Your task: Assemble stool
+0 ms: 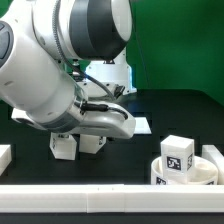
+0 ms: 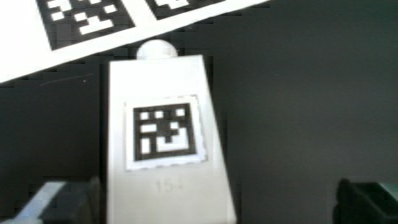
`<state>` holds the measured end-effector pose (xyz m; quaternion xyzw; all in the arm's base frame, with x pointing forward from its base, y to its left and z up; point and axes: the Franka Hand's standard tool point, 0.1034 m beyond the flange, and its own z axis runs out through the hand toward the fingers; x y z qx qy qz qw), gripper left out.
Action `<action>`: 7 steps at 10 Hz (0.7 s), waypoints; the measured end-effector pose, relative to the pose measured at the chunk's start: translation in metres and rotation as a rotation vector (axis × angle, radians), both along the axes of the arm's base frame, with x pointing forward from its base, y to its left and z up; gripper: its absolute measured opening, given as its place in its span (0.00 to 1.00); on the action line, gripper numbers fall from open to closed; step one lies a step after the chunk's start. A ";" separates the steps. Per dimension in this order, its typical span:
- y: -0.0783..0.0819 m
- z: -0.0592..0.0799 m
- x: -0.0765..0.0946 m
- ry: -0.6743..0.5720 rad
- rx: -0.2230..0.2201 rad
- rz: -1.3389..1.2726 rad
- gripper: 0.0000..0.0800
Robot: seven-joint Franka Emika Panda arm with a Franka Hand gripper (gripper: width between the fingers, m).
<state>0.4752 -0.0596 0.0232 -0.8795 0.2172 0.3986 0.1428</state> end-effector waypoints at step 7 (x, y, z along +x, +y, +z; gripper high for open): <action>-0.003 -0.010 -0.005 -0.001 -0.008 -0.004 0.08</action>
Offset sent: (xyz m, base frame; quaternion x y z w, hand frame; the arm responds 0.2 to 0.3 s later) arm -0.0078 -0.0002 -0.0086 0.0008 0.0058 -0.0084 0.9999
